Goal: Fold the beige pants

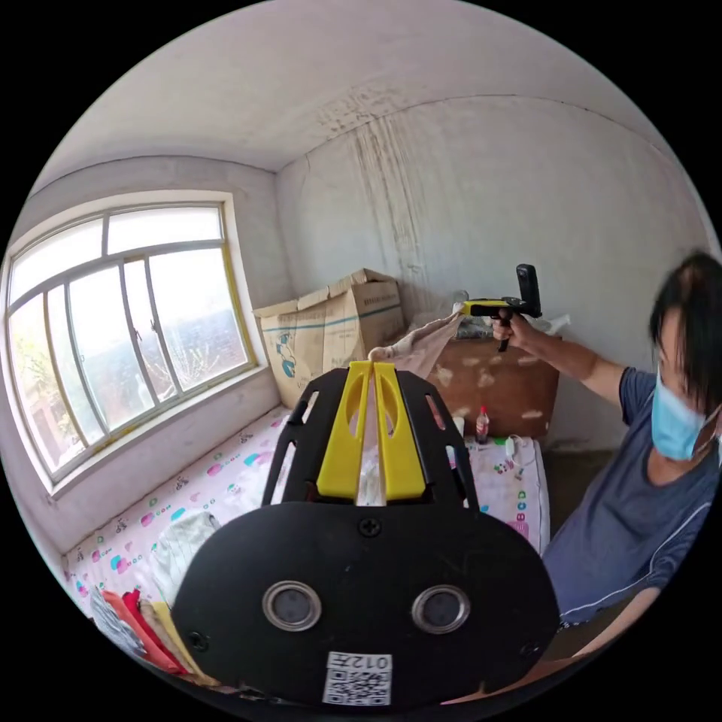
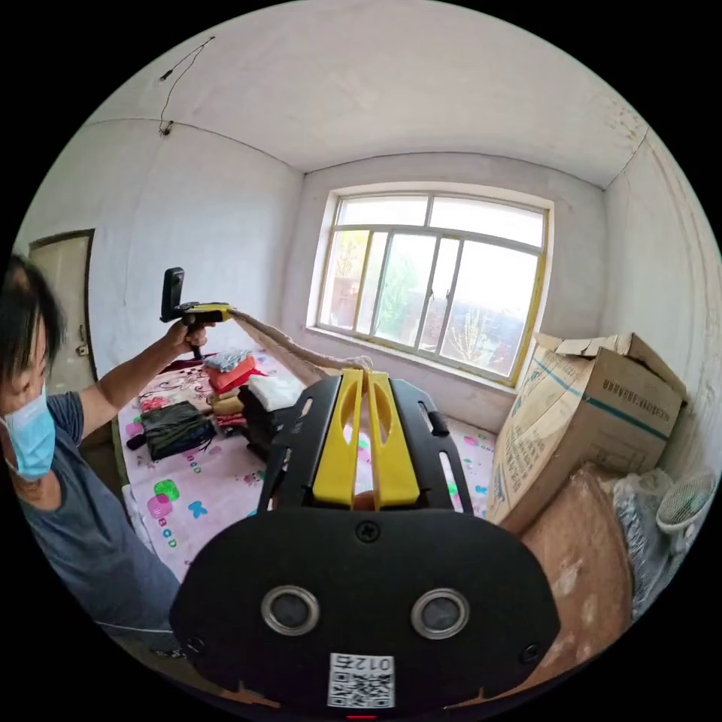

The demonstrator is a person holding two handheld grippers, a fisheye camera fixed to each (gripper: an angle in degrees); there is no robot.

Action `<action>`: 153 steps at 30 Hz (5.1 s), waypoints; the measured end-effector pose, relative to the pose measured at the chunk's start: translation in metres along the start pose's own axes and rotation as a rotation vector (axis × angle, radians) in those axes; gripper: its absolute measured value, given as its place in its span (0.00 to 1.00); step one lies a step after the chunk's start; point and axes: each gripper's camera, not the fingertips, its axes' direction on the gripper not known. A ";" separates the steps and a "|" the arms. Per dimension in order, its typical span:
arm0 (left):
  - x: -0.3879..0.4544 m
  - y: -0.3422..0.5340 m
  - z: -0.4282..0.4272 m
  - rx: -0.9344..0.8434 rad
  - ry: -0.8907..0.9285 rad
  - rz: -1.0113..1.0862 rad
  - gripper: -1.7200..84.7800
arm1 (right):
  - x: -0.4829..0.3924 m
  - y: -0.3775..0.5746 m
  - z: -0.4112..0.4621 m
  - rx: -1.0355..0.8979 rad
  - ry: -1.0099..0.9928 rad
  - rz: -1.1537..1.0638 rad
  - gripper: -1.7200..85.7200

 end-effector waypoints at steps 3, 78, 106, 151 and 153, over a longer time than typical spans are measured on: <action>0.016 0.082 -0.019 -0.102 -0.044 0.024 0.02 | -0.050 0.115 0.023 -0.064 -0.092 0.098 0.03; -0.289 0.654 -0.384 -0.976 -0.142 -1.295 0.02 | -0.513 0.520 0.898 -1.016 -0.191 0.012 0.06; -0.331 0.301 -0.489 -0.569 -0.395 -0.409 0.02 | -0.056 0.212 -0.022 0.018 -0.133 0.541 0.02; -0.152 0.637 -0.541 -1.219 -0.279 -1.047 0.03 | -0.275 0.669 -0.204 -1.139 -0.119 0.822 0.11; -0.169 0.622 -0.563 -1.008 -0.341 -1.109 0.03 | -0.252 0.646 -0.194 -1.019 -0.048 0.838 0.11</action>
